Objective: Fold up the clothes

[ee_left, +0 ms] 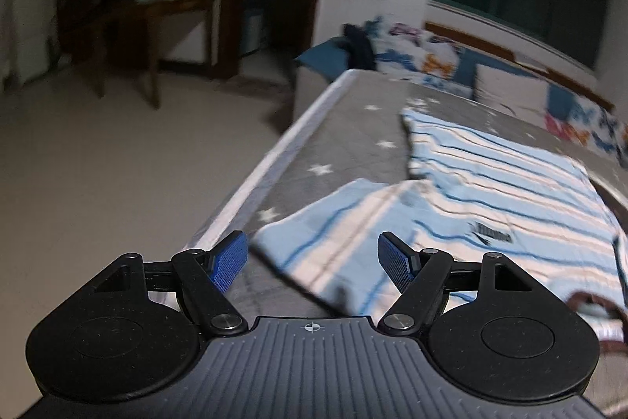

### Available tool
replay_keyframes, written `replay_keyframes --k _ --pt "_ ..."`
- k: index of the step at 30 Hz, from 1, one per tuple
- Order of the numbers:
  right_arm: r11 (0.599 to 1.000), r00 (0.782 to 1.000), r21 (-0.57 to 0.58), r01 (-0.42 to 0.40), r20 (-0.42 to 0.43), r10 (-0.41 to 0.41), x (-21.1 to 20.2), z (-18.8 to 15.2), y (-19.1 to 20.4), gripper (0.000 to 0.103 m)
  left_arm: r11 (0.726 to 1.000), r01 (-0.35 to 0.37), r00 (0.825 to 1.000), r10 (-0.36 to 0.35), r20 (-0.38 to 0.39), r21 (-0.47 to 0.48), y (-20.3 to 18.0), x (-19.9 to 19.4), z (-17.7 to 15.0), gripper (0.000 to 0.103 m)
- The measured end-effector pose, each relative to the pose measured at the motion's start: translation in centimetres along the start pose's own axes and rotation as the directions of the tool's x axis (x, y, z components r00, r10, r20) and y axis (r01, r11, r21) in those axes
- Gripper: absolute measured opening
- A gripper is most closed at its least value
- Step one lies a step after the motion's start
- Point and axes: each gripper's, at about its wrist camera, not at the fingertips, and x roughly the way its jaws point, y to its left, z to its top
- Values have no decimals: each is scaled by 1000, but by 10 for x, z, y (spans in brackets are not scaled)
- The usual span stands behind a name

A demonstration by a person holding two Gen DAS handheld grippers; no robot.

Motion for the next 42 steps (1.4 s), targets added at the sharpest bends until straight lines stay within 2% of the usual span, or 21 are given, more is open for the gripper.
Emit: replay_keyframes --k 3,6,10,11,13,15,18,20,22,24,27,28,30,31,34,36,39,42 --pt "1000 1000 -2 7 -12 -7 0 0 2 29 997 3 999 -6 -32 -82 11 10 3 73" --pt "1000 1000 19 5 -16 -5 2 -1 -2 30 992 5 999 -11 -43 -124 16 15 5 66" --pt "1000 1000 21 3 -13 -2 4 0 0 35 990 -1 999 -4 -40 -140 19 19 6 58" --pt "1000 1000 18 4 -12 -3 5 0 1 36 990 4 999 -9 -38 -142 20 20 6 54" --pt "1000 1000 13 6 -11 -6 6 1 2 37 991 11 999 -16 -37 -137 19 21 5 30" --pt "1000 1000 17 6 -9 -6 4 -2 2 38 990 10 999 -14 -33 -140 20 24 4 18" --pt "1000 1000 17 6 -9 -6 4 -2 2 38 982 35 999 -39 -15 -183 26 27 1 8" --pt "1000 1000 12 7 -10 -7 4 -2 3 39 972 68 998 -63 29 -226 31 20 1 7" --pt "1000 1000 9 8 -11 -8 4 -1 4 40 973 92 994 -76 83 -210 29 9 2 6" --pt "1000 1000 11 8 -11 -7 4 0 4 40 983 120 983 -99 152 -138 17 -6 4 6" --pt "1000 1000 13 7 -9 -7 4 -2 3 40 987 157 963 -143 229 -45 2 -24 8 6" --pt "1000 1000 13 8 -9 -7 4 -3 3 40 981 193 948 -189 254 10 -7 -31 8 6" --pt "1000 1000 15 7 -7 -7 4 -3 3 40 965 249 927 -263 265 86 -22 -37 7 6" --pt "1000 1000 16 7 -6 -7 4 -3 3 40 944 299 912 -325 251 139 -33 -39 6 6" --pt "1000 1000 22 5 -3 -5 4 -3 2 40 877 413 876 -456 158 246 -60 -35 -3 6" --pt "1000 1000 25 4 0 -4 4 -4 1 40 834 479 854 -515 77 273 -71 -29 -9 6" --pt "1000 1000 28 2 1 -2 4 -4 1 40 770 558 818 -572 -52 310 -88 -19 -22 8" --pt "1000 1000 31 -1 3 0 4 -3 1 41 745 570 814 -570 -114 347 -95 -13 -31 8"
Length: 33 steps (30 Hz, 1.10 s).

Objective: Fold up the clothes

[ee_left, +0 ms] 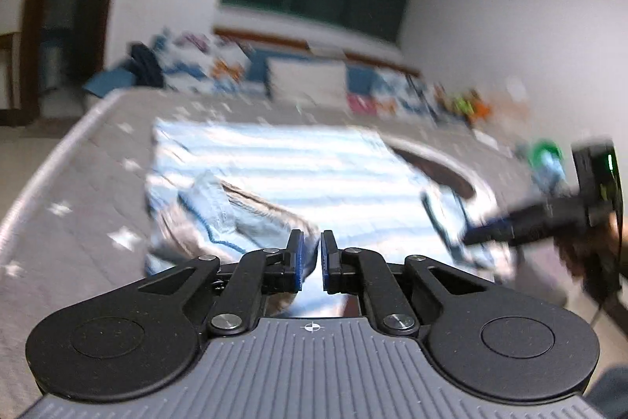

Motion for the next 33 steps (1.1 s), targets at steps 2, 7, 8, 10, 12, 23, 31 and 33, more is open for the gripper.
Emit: replay_keyframes --k 2,7,8,10,12,23,31,33 --pt "1000 1000 2 -3 0 3 0 0 -1 41 1000 8 1000 -8 -11 8 2 -2 -1 12" --pt "1000 1000 5 -4 1 4 0 0 -1 42 997 -6 997 12 78 -78 33 -10 15 20" --pt "1000 1000 5 -4 2 4 0 0 -1 42 994 -12 996 22 92 -107 42 -9 19 20" --pt "1000 1000 6 -5 2 5 0 0 -1 42 983 -29 994 48 101 -181 59 0 25 19" --pt "1000 1000 7 -4 2 4 0 0 -1 42 973 -35 994 57 95 -227 71 6 28 18" --pt "1000 1000 7 0 -1 0 -1 0 0 44 970 -73 997 67 -33 -230 89 62 30 18" --pt "1000 1000 3 0 -3 0 -1 0 0 46 978 -56 998 57 2 -202 74 56 32 20" --pt "1000 1000 2 -1 -3 1 -2 0 0 46 987 -54 998 57 15 -152 64 44 32 20"
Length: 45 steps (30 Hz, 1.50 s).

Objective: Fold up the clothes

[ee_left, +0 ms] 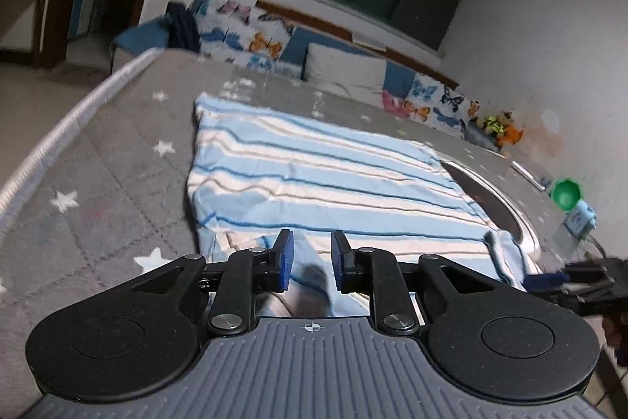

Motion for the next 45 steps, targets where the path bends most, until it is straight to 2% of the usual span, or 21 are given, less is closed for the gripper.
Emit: replay_keyframes --k 3,5,7,15,20,22,24,30,33,39,42,45 --pt "1000 1000 -2 -1 1 1 1 -1 0 46 994 9 1000 -8 -17 107 -20 -11 -8 20" --pt "1000 1000 -1 -2 1 2 1 -1 0 47 978 -22 999 31 -43 209 -36 -9 -15 21" --pt "1000 1000 0 -3 2 3 1 -1 0 47 964 -60 995 79 -64 260 -43 0 -20 21" --pt "1000 1000 5 -7 5 7 1 -1 -2 47 958 -133 981 164 -107 253 -40 21 -20 22" --pt "1000 1000 5 -9 6 9 1 -2 -2 47 944 -175 978 199 -60 279 -48 12 -16 27" --pt "1000 1000 5 -10 6 10 1 -2 -2 47 940 -181 979 200 -36 288 -51 6 -16 33" --pt "1000 1000 6 -10 7 10 1 -2 -2 47 928 -203 974 224 -33 313 -52 9 -17 33" --pt "1000 1000 9 -11 10 11 0 -2 -3 47 937 -196 967 234 -103 290 -44 23 -20 32" --pt "1000 1000 10 -12 11 12 0 -2 -3 47 954 -186 969 218 -119 234 -36 25 -21 30" --pt "1000 1000 13 -13 14 13 0 -3 -3 47 972 -166 976 186 -111 163 -27 22 -19 8" --pt "1000 1000 14 -9 16 9 -1 -3 -2 47 981 -144 984 156 -81 133 -27 18 -16 6" --pt "1000 1000 14 -8 15 8 0 -3 -2 47 993 -83 995 86 -40 80 -28 13 -12 5"
